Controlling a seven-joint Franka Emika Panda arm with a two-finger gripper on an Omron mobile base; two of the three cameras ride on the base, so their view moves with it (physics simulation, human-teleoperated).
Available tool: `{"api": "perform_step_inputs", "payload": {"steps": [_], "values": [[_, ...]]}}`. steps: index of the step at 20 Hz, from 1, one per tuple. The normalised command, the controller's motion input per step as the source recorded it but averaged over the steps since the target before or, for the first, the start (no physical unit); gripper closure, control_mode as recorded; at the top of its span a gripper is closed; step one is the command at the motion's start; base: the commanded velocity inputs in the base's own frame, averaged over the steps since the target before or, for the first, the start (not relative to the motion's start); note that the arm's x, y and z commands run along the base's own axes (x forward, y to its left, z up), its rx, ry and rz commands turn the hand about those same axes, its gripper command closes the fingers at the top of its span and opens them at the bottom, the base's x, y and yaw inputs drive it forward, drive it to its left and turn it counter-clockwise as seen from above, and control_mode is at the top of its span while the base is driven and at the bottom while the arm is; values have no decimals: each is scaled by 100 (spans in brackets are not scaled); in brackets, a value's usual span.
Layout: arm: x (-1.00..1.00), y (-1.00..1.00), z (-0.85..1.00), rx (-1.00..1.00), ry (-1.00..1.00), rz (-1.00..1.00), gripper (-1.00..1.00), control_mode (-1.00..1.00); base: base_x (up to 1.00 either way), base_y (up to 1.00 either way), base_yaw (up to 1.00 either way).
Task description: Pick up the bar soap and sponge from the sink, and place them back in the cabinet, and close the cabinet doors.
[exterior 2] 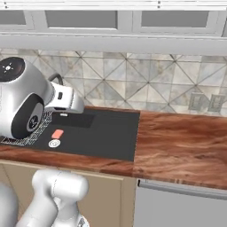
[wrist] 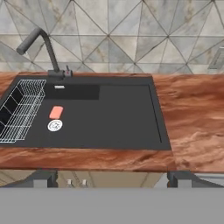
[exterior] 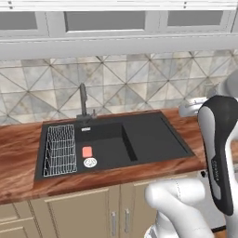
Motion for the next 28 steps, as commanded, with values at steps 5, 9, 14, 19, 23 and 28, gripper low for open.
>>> {"api": "perform_step_inputs", "payload": {"steps": [5, 9, 14, 19, 23, 28], "values": [[0, 0, 0, 0, 0, 0, -100, 100, 19, 42, 0], [0, 0, 0, 0, 0, 0, -100, 100, 0, 66, 0], [0, 0, 0, 0, 0, 0, -100, 100, 15, 36, 1], [0, 0, 0, 0, 0, 0, -100, 100, 39, 15, 2], [0, 0, 0, 0, 0, 0, -100, 100, 32, 12, 2], [0, 0, 0, 0, 0, 0, -100, 100, 8, 17, 1]]}}
